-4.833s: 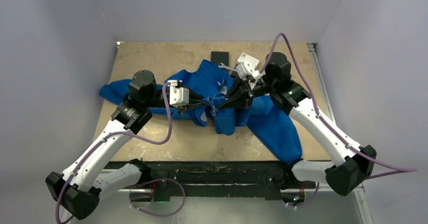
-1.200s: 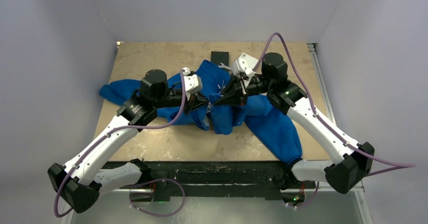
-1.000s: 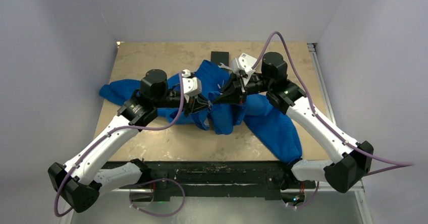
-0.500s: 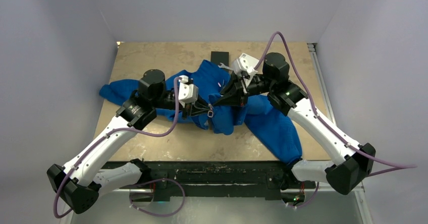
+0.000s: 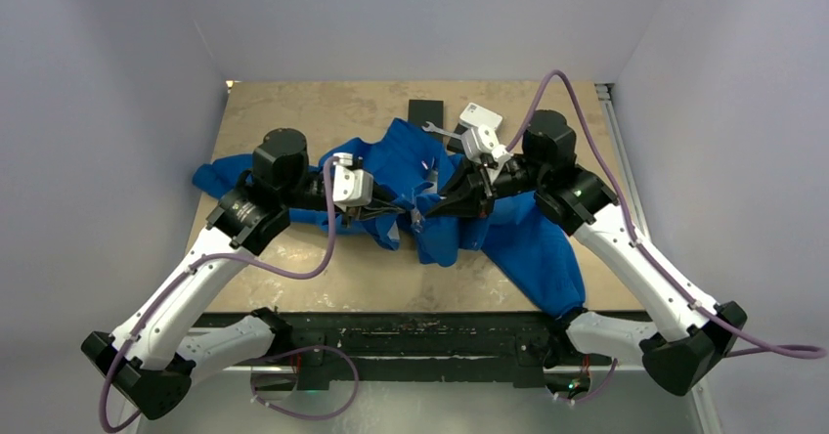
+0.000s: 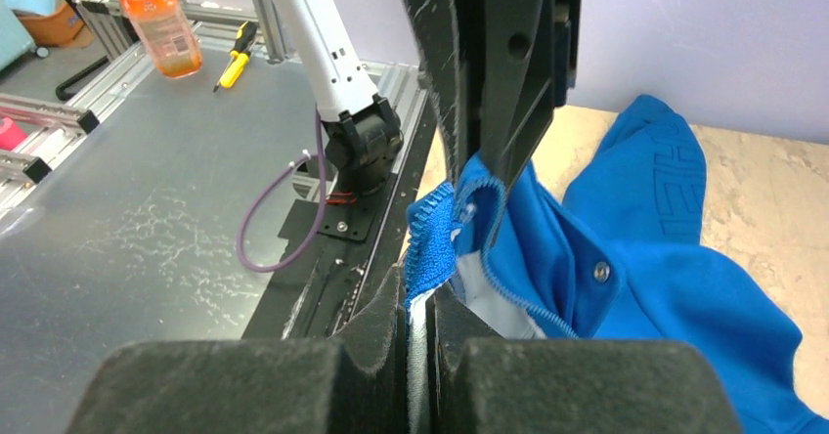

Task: Zip up the jacket

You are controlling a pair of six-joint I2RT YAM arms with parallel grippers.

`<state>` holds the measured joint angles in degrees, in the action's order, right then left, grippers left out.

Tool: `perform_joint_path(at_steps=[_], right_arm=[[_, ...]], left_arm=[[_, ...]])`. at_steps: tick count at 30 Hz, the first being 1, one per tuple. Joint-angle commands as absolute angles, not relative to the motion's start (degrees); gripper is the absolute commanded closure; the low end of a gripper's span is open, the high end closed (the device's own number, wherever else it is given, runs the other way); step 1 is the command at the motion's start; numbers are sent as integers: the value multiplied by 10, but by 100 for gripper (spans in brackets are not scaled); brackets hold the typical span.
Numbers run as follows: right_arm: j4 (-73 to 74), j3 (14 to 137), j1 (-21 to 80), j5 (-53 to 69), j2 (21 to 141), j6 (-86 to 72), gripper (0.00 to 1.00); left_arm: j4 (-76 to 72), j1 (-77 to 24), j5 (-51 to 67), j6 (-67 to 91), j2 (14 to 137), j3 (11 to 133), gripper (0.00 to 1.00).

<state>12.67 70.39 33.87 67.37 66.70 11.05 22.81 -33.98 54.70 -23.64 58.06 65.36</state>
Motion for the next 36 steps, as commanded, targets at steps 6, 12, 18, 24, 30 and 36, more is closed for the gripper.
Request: perform_joint_path(at_steps=[6, 12, 18, 24, 30, 36], right_arm=[[172, 719, 340, 668, 628, 155, 100], [188, 738, 340, 665, 642, 176, 100], [187, 751, 341, 664, 656, 183, 100], [187, 754, 341, 665, 656, 184, 100], [195, 751, 342, 667, 651, 188, 100], [205, 735, 341, 665, 642, 191, 100]], left_arm=[[231, -332, 627, -246, 573, 688, 100], [198, -332, 640, -211, 575, 670, 100], [194, -332, 631, -213, 573, 655, 100], [201, -332, 627, -222, 570, 646, 100], [191, -332, 620, -216, 569, 642, 100], [175, -332, 625, -193, 566, 642, 100]])
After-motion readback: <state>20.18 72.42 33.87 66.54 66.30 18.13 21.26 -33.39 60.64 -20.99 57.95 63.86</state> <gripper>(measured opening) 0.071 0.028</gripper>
